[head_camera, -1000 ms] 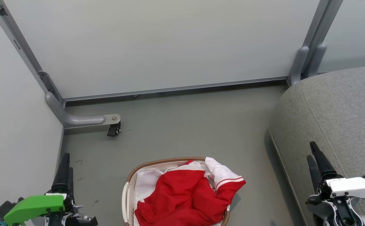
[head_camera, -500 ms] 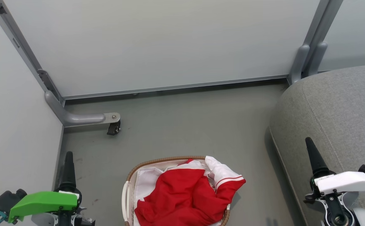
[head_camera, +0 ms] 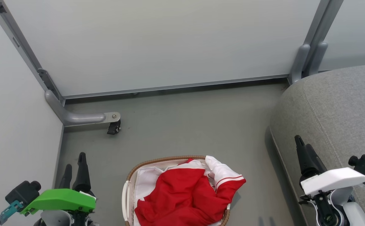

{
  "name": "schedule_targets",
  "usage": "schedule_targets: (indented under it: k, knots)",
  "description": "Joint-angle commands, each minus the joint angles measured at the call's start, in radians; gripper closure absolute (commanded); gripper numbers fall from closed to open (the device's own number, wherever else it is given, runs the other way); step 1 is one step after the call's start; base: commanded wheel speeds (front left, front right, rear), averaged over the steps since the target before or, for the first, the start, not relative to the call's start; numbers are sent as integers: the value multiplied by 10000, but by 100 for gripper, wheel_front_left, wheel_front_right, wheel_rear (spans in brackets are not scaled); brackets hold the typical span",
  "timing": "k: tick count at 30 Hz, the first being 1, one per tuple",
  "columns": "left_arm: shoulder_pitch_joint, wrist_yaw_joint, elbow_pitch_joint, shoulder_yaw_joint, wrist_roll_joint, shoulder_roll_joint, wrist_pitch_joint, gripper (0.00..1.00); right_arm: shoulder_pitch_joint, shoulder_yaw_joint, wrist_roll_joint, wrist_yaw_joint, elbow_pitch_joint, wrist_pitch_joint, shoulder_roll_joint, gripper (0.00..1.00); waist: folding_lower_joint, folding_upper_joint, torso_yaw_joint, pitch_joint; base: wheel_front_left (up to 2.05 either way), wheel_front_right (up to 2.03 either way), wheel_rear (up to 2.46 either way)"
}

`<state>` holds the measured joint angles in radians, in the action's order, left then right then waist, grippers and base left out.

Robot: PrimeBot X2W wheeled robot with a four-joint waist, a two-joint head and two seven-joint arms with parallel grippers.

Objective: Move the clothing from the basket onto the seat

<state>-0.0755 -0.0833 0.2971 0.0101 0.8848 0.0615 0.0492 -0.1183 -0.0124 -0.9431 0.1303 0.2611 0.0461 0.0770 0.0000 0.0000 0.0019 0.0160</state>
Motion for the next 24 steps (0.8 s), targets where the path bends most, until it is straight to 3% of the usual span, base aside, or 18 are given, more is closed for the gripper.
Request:
schedule_targets:
  k: [1, 12, 24]
  knots:
    - [-198, 68, -77, -91, -404, 175, 108, 0, -279, 43, 383, 4, -52, 134, 103, 0, 0, 0, 2, 4, 0, 0, 0]
    - [-108, 394, 25, -436, -1735, 282, 469, 0, -242, 192, 1865, 4, 102, 496, 96, 0, 0, 0, 12, 34, 0, 0, 0]
    - [-71, 450, 55, -552, -3023, 340, 827, 0, -260, 276, 3231, 5, 111, 849, 31, 0, 0, 0, -10, 90, 0, 0, 0]
